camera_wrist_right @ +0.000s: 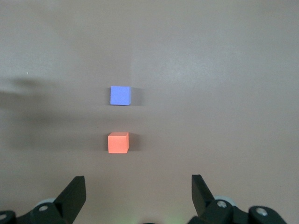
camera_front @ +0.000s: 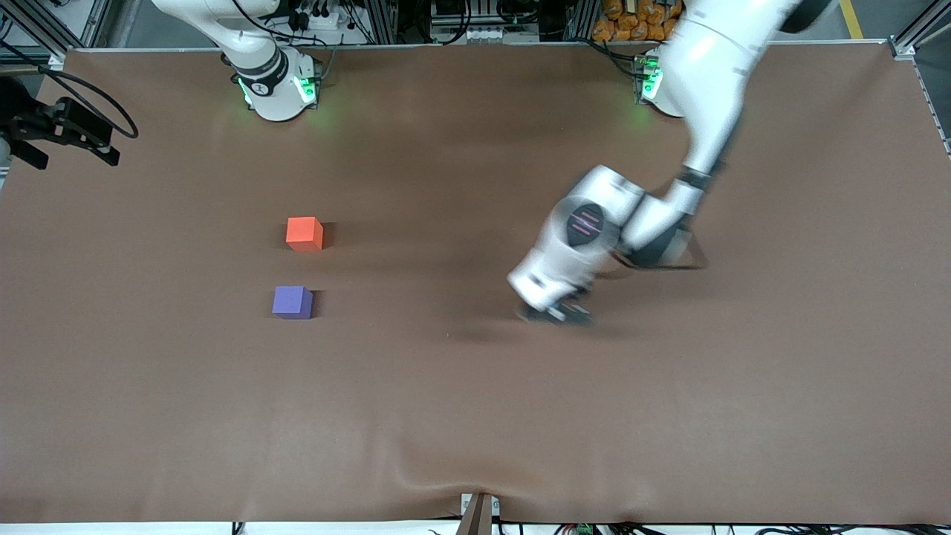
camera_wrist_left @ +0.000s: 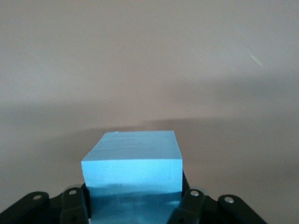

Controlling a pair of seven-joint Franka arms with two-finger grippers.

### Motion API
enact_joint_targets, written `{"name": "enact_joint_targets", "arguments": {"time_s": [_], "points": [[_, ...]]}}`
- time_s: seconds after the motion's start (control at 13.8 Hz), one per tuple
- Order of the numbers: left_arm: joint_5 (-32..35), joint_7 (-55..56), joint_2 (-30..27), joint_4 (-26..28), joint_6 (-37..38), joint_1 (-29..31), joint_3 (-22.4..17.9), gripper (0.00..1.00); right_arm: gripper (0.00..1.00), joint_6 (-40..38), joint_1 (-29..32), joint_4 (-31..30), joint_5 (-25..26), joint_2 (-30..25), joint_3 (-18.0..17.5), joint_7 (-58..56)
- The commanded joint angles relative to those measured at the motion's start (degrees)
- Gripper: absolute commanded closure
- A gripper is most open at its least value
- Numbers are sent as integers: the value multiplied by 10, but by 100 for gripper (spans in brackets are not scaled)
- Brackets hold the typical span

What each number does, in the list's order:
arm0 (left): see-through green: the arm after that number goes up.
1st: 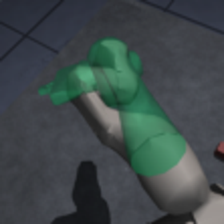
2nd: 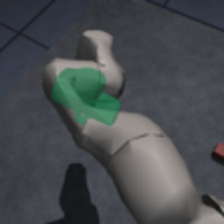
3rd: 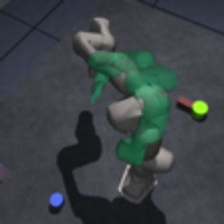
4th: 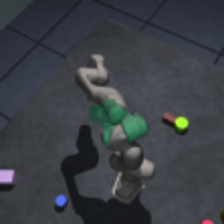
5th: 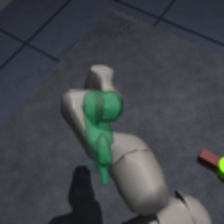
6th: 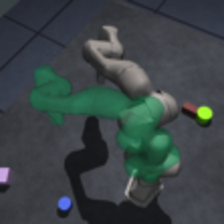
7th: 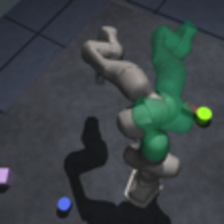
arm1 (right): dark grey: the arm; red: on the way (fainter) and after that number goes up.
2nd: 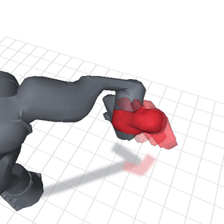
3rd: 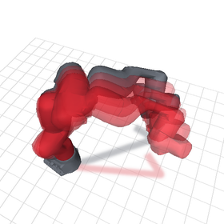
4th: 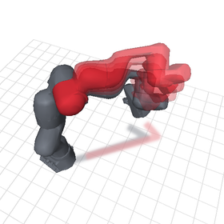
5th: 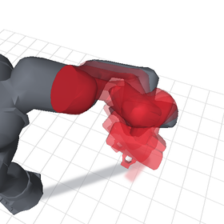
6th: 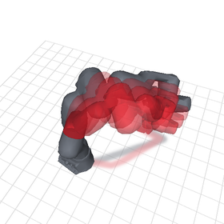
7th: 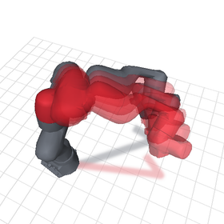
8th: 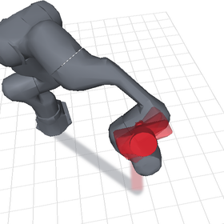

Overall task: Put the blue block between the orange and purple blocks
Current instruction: 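Carry the light-blue block with the left gripper toward the table middle, then lower the light-blue block onto the table and open the left gripper, then withdraw the left gripper while the right gripper reaches the blue block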

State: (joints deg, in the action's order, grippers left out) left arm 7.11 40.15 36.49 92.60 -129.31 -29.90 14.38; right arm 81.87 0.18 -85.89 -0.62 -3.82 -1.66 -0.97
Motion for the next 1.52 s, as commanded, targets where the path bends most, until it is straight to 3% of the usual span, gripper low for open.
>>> {"name": "enact_joint_targets", "arguments": {"time_s": [0.0,0.14,0.29,0.36,0.43,0.51,0.65,0.8,1.08,1.45], "points": [[-5,88,16,-6,0,-87,-11,87,0,-7,12,11,-8,5,-7,-8],[-3,174,39,-25,0,-145,-12,84,0,-7,12,11,-8,5,-7,-8],[-1,230,57,-30,0,-176,-16,70,0,-7,12,9,-8,5,-7,-8],[2,247,63,-30,0,-179,-17,55,0,-7,12,9,-8,5,-7,-8],[3,257,64,-30,0,-178,-18,19,0,-7,12,9,-8,5,-7,-8],[4,257,61,-30,1,-178,-23,0,0,-7,12,9,-8,5,-7,-8],[9,258,30,-30,7,-169,-30,0,0,-7,11,9,-8,10,-7,-8],[9,248,-31,-30,74,-148,-41,0,0,-7,10,8,-8,14,-7,-8],[1,173,-149,-23,219,-32,-35,0,0,-13,5,7,-9,75,-9,-10],[7,55,-183,-18,265,118,-35,0,0,-58,-78,-10,-19,101,-11,-23]]}}
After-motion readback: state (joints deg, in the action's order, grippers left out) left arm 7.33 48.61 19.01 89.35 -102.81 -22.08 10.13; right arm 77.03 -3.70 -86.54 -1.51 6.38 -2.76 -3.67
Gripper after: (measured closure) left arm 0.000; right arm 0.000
